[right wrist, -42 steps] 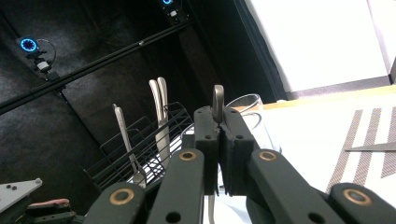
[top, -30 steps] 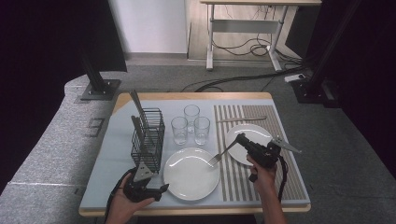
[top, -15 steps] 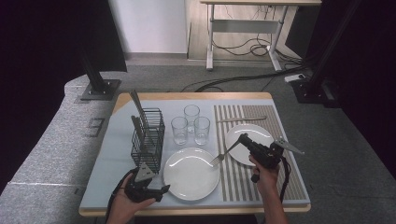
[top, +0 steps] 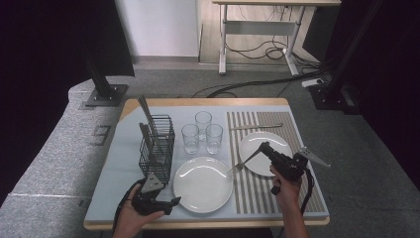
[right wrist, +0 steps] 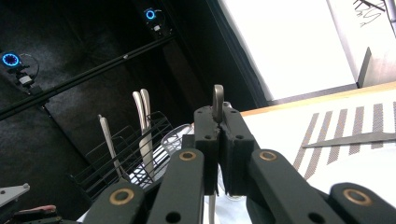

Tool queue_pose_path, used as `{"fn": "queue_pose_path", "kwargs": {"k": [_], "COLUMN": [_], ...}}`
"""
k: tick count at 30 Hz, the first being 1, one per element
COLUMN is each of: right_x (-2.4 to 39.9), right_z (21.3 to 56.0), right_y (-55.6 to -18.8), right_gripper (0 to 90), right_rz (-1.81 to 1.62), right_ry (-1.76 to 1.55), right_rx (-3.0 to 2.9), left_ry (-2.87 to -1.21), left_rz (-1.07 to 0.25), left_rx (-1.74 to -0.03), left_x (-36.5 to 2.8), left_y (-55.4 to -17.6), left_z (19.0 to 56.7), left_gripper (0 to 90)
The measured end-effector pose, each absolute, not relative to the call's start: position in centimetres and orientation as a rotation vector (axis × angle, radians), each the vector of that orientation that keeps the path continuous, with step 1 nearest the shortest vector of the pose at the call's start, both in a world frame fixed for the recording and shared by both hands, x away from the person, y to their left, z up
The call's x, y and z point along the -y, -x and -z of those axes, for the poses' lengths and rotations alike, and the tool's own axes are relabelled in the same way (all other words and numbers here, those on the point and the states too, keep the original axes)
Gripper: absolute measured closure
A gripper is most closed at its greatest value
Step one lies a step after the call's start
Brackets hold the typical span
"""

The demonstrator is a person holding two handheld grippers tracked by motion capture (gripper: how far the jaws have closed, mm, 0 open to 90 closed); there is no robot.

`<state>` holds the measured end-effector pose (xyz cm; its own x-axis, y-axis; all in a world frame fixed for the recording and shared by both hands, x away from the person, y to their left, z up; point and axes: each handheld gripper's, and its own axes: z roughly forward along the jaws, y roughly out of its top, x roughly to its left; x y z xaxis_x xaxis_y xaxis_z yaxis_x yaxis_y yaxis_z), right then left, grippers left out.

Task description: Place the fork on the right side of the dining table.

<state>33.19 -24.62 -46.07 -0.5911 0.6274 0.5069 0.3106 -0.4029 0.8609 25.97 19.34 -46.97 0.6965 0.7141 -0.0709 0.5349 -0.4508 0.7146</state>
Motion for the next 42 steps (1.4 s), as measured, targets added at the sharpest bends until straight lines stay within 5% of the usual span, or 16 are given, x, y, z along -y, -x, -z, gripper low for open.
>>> {"fn": "queue_pose_path", "kwargs": {"k": [42], "right_x": [26.9], "right_z": [46.4], "right_y": [-31.6], "right_gripper": [86.4], "right_rz": [-2.055], "right_ry": [-1.344], "right_rx": [-1.514], "left_ry": [-2.146], "left_rz": [-0.324], "left_rx": [-0.974], "left_x": [-20.0], "left_y": [-26.0], "left_z": [46.8], "left_gripper": [25.4]}}
